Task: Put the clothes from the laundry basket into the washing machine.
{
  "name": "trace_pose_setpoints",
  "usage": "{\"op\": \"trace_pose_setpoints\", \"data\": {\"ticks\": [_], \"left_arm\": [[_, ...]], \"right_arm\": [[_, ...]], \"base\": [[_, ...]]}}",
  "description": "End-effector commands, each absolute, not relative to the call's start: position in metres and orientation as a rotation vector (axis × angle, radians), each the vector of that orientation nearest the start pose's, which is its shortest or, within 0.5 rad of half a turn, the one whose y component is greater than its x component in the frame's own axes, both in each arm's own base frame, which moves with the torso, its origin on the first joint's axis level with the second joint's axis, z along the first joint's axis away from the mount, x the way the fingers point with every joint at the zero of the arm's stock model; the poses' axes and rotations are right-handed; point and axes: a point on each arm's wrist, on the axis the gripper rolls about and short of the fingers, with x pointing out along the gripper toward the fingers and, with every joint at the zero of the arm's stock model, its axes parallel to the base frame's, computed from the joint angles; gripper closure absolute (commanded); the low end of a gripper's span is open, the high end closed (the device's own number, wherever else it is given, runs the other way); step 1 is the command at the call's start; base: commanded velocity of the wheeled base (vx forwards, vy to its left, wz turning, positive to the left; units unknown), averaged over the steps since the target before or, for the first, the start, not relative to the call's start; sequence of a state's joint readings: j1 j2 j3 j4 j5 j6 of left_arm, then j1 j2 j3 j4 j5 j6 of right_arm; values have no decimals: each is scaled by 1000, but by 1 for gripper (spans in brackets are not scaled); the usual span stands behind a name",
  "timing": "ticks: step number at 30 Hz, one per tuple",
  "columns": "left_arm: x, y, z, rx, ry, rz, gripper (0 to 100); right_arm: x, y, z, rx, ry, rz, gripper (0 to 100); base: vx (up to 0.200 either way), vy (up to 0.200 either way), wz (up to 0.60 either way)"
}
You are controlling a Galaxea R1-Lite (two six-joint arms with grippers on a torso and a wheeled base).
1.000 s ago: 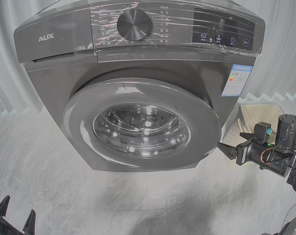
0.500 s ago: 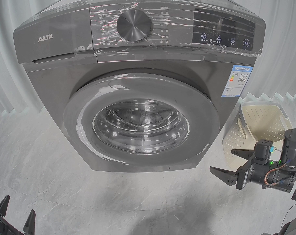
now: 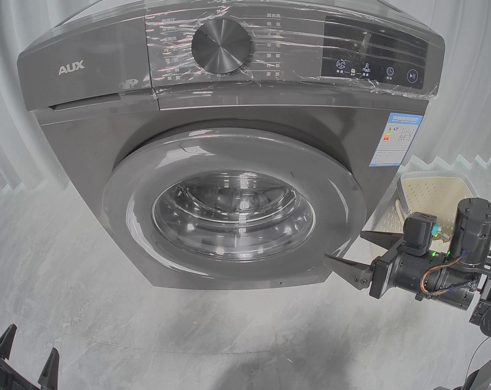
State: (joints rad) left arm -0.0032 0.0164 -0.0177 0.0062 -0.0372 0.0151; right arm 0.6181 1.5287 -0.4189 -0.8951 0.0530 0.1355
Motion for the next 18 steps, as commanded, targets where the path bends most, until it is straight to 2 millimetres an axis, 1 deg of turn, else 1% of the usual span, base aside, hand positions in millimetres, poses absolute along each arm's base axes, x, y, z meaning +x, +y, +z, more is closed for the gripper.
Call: {"op": "trace_pose_setpoints", "data": {"ticks": [1, 9, 13, 18], "left_arm": [[-23, -1, 76, 15, 7, -40, 0], [-23, -1, 76, 15, 7, -40, 0], [-23, -1, 75, 14, 9, -40, 0], [-23, -1, 76, 14, 7, -40, 0]], "right_arm": [[201, 143, 149, 66, 274, 639, 0], [212, 146, 157, 89, 241, 610, 0], [220, 142, 166, 119, 208, 540, 0], [222, 138, 167, 123, 201, 511, 0]], "base": [[0, 0, 0], [0, 0, 0], [0, 0, 0], [0, 0, 0]]}}
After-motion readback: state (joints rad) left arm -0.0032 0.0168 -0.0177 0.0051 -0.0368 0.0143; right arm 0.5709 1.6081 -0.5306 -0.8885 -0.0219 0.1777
